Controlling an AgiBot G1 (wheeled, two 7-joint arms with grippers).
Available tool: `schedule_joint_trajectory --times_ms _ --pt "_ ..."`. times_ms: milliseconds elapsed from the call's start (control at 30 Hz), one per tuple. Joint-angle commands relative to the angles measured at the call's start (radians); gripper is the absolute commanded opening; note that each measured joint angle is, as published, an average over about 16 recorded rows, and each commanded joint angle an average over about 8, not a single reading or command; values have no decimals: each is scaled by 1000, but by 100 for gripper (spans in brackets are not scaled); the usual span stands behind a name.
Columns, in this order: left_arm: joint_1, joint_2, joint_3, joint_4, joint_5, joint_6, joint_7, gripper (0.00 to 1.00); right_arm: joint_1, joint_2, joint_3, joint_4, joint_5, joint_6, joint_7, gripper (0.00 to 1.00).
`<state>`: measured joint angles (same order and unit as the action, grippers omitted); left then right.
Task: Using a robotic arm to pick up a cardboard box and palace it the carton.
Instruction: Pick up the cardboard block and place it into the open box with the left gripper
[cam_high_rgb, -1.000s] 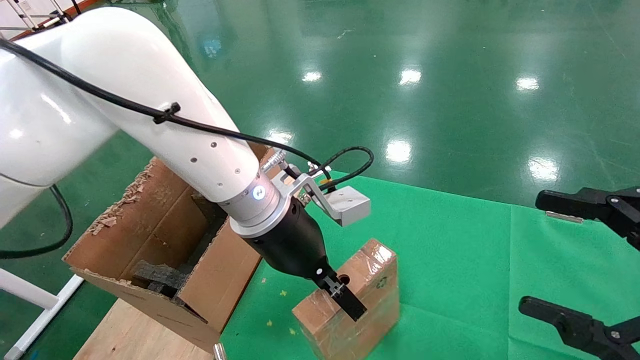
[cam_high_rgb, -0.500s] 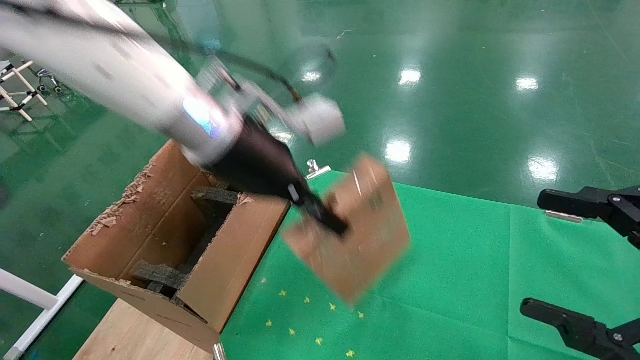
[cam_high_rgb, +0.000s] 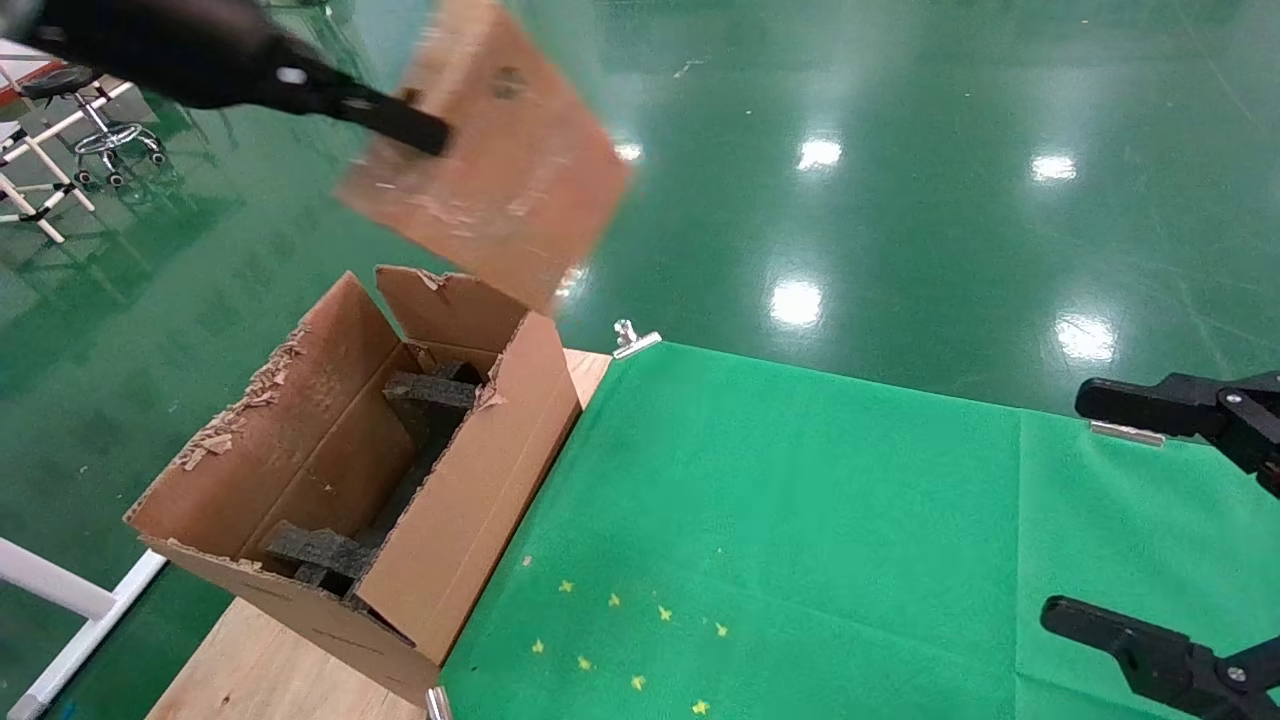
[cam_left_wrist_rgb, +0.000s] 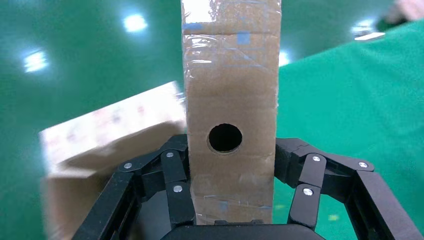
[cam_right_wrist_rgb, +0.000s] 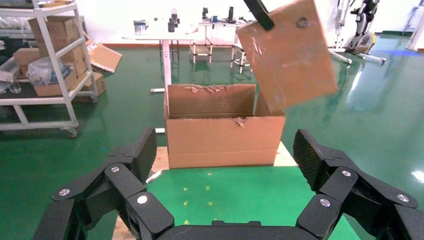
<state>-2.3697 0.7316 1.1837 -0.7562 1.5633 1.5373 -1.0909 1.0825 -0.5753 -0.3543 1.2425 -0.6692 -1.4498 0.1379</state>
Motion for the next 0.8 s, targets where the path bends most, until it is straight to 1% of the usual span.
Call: schedule_joint_trajectory --times_ms 33,200,400,600,800 --pt "-32 -14 5 66 31 5 47 0 0 0 0 0 0 0 0 100" --pt "-63 -59 30 217 92 9 170 0 0 0 0 0 0 0 0 100" --pt "-48 -93 53 388 125 -4 298 0 0 0 0 0 0 0 0 100" --pt "-10 -105 63 529 138 -55 378 0 0 0 0 0 0 0 0 100" --pt "40 -103 68 626 143 -121 431 0 0 0 0 0 0 0 0 100"
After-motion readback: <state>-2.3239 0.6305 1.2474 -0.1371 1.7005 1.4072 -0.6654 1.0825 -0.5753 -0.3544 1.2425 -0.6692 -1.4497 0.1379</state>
